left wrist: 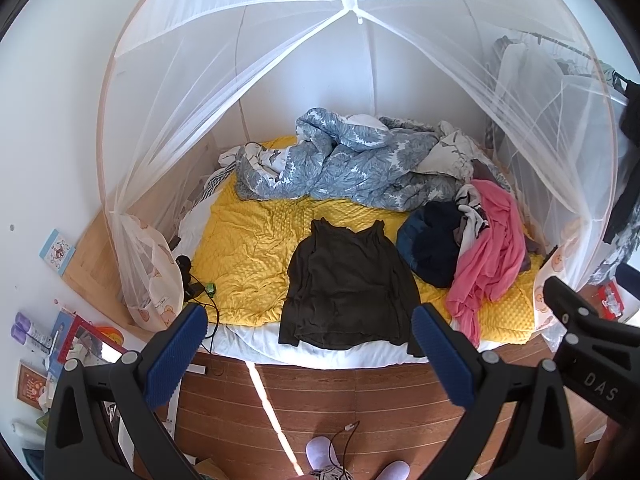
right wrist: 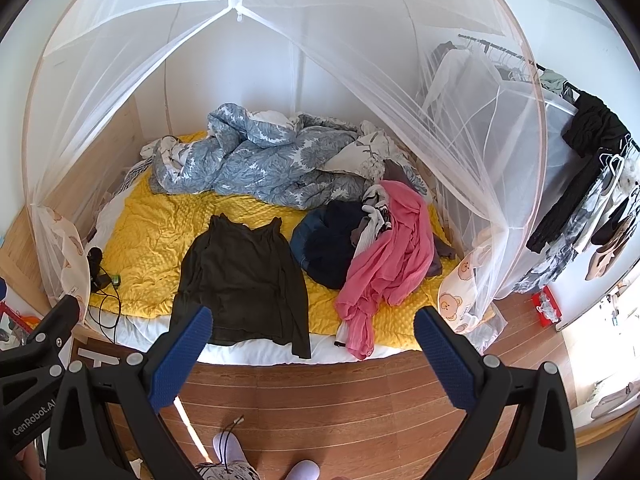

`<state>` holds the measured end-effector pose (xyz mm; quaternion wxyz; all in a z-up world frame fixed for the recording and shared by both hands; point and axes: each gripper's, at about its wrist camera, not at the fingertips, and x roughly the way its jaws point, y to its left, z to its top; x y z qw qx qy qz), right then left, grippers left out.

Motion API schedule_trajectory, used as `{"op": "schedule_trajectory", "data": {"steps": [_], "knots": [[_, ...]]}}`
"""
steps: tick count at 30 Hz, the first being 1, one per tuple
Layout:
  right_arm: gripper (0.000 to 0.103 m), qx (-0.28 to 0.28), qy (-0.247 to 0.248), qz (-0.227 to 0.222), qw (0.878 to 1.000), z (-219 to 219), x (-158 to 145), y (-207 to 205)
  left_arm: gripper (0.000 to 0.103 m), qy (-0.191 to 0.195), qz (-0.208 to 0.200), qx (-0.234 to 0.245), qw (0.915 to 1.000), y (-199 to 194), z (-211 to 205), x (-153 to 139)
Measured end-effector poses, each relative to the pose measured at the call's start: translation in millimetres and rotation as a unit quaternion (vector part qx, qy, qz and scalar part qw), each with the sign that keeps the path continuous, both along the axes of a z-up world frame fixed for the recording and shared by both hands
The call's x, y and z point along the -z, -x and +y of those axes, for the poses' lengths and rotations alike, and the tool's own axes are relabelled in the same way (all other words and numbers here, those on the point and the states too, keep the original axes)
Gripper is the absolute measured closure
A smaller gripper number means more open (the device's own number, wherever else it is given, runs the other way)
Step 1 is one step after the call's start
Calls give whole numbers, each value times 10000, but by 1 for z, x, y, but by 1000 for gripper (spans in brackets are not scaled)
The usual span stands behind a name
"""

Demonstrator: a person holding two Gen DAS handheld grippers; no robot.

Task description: Fold clothes

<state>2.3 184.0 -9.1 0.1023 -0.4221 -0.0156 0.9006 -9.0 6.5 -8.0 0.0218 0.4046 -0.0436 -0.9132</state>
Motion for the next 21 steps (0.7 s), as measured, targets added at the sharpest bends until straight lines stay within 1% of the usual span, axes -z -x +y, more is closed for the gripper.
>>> {"op": "schedule_trajectory", "data": {"steps": [5, 13, 17, 21], "knots": [[0, 35, -56, 143, 9999, 0, -5, 1, 0, -89, 169, -43, 9998, 1, -4, -7], [0, -25, -132, 578, 9982, 1, -24, -2, 0, -149, 498, -58, 9986, 3, -5, -21], [0, 64, -112, 823, 9965, 3, -33, -6, 0, -152, 665, -80, 9976, 2, -5, -25], [0, 47, -109, 866, 9962, 5, -35, -9, 0, -109, 669, -86, 9977, 0, -2, -25]]}}
